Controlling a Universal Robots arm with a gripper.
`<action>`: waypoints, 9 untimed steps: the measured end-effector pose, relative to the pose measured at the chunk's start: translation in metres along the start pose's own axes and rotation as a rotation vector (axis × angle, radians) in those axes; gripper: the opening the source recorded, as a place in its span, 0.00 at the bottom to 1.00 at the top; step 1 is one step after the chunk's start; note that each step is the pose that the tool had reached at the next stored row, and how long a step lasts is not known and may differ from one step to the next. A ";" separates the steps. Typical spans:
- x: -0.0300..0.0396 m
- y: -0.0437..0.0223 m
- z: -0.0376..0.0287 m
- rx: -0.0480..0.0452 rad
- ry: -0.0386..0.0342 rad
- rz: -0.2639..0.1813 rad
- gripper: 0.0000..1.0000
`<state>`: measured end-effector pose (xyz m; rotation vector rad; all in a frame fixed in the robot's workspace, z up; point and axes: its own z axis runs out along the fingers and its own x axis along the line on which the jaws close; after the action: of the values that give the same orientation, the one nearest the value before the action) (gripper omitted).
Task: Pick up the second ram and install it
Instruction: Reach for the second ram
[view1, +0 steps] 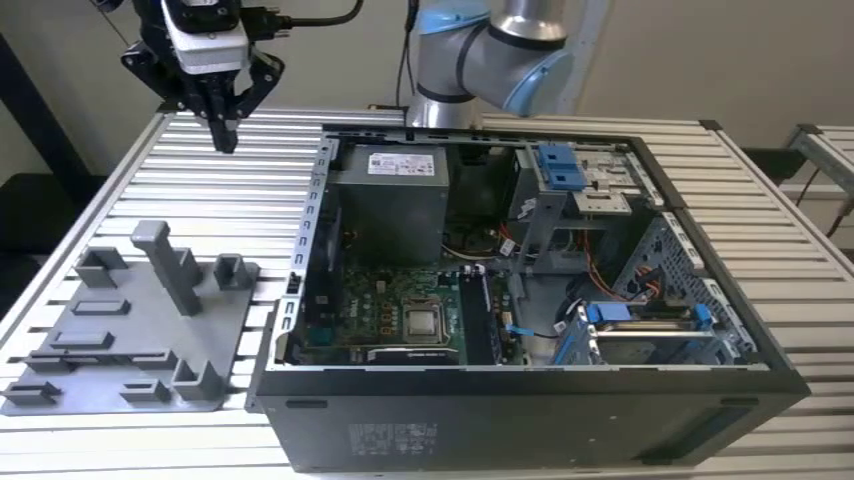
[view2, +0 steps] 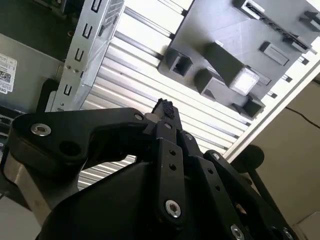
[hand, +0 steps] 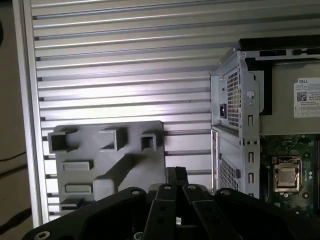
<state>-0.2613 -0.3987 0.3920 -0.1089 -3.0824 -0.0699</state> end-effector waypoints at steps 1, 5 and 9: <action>0.0032 -0.0002 0.0002 0.0002 0.0028 0.000 0.11; 0.0158 -0.0011 0.0010 0.0009 0.0134 0.001 0.11; 0.0283 -0.0020 0.0018 0.0016 0.0240 0.001 0.11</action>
<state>-0.2897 -0.3987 0.3917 -0.1088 -3.0583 -0.0682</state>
